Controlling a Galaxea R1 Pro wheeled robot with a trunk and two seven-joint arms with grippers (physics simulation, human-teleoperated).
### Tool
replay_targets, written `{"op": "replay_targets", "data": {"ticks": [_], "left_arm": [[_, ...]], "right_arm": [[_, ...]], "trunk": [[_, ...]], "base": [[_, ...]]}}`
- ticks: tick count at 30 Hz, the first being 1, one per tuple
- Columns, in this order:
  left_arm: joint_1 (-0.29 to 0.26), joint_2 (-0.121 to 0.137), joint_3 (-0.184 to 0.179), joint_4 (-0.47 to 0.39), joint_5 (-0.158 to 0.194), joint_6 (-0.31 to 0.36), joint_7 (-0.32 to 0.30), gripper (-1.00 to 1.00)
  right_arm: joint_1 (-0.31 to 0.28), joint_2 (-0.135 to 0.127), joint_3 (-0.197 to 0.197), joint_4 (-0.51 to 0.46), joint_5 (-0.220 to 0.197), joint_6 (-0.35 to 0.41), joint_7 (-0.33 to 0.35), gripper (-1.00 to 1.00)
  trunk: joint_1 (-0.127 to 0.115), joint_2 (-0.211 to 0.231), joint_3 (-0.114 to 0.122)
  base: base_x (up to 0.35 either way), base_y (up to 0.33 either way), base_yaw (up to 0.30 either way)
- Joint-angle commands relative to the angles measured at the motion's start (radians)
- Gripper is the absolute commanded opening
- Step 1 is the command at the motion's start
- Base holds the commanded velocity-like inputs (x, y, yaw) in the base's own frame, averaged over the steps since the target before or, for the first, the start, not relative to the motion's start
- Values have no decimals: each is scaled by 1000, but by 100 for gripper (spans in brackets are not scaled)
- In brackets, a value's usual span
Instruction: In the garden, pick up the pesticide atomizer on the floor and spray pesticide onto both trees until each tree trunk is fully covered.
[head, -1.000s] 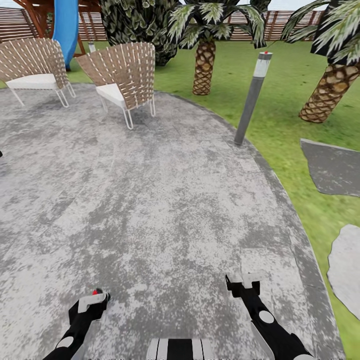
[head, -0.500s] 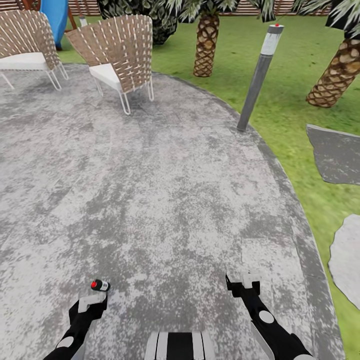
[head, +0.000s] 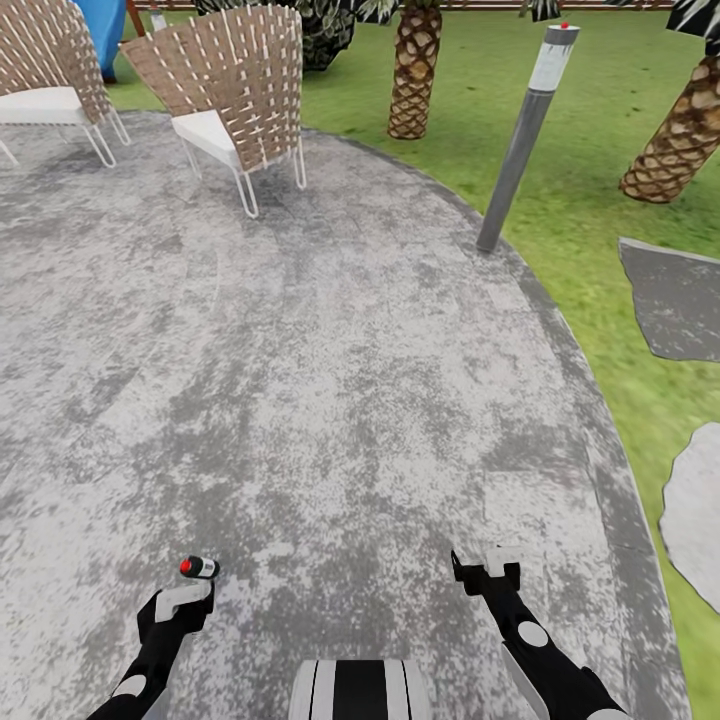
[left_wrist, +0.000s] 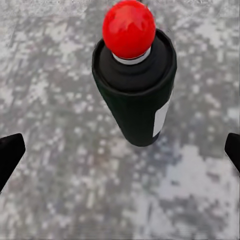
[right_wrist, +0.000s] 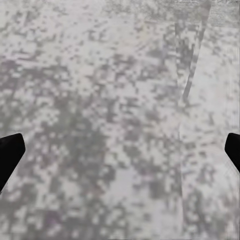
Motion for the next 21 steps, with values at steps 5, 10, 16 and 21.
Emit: {"op": "replay_targets", "data": {"ticks": [5,10,16,21], "left_arm": [[0,0,1,-1,1,-1,0,100],[0,0,1,-1,1,-2,0,100],[0,0,2,-1,2,-2,0,100],[0,0,2,-1,2,-2,0,100]], "right_arm": [[0,0,0,0,0,0,0,100],[0,0,0,0,0,0,0,100],[0,0,0,0,0,0,0,100],[0,0,0,0,0,0,0,100]], "trunk": [[0,0,0],[0,0,0],[0,0,0],[0,0,0]], "base": [[134,0,0],[38,0,0],[145,0,0],[25,0,0]]}}
